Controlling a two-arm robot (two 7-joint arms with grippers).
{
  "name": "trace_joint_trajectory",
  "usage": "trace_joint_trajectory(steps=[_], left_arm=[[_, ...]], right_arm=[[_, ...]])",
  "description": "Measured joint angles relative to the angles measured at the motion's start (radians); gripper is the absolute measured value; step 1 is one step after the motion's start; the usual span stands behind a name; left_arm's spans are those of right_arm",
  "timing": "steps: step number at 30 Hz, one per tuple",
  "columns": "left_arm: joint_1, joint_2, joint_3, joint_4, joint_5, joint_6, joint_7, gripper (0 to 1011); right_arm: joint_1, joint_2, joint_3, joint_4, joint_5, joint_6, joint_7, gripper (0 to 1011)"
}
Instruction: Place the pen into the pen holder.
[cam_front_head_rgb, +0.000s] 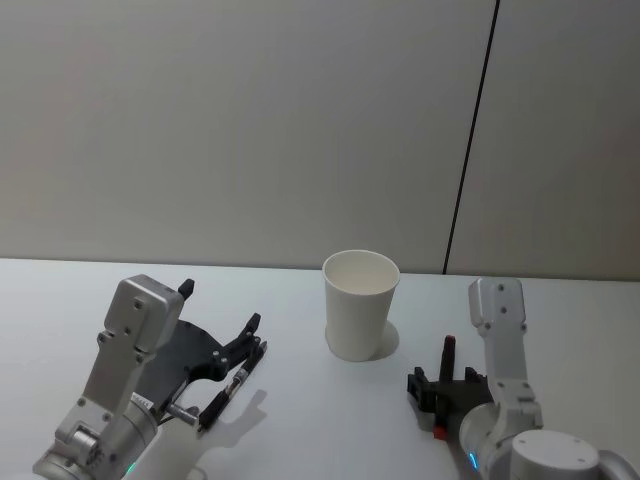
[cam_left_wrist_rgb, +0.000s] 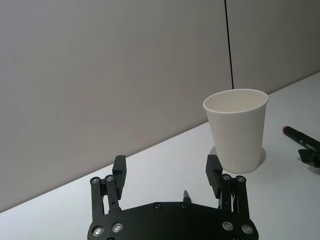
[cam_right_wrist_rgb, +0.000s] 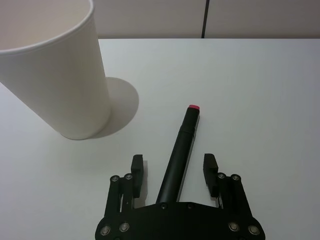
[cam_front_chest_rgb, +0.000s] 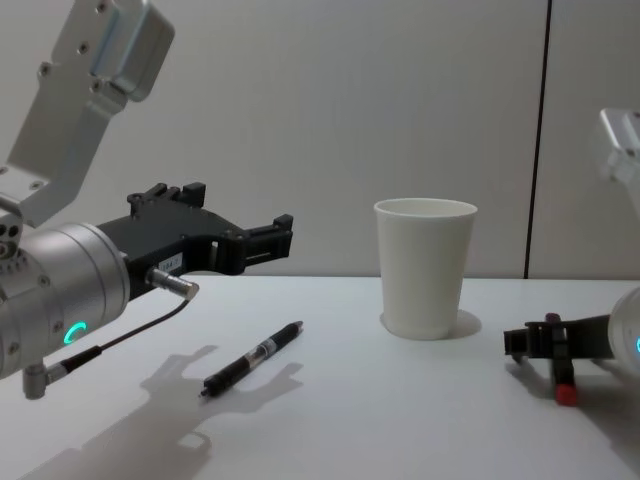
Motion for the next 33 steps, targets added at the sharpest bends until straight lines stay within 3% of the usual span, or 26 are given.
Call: trace_joint_trajectory(steps=[10,33], left_arm=[[0.000,0.000,0.000,0.000,0.000,0.000,0.000,1000],[0.000,0.000,0.000,0.000,0.000,0.000,0.000,1000]], right_arm=[[0.001,-0.003,0.000,0.003,-0.001,0.001,-0.001,630],[0.000,-0.006,0.005,0.005,-0.001,-0.008,0.006,477]])
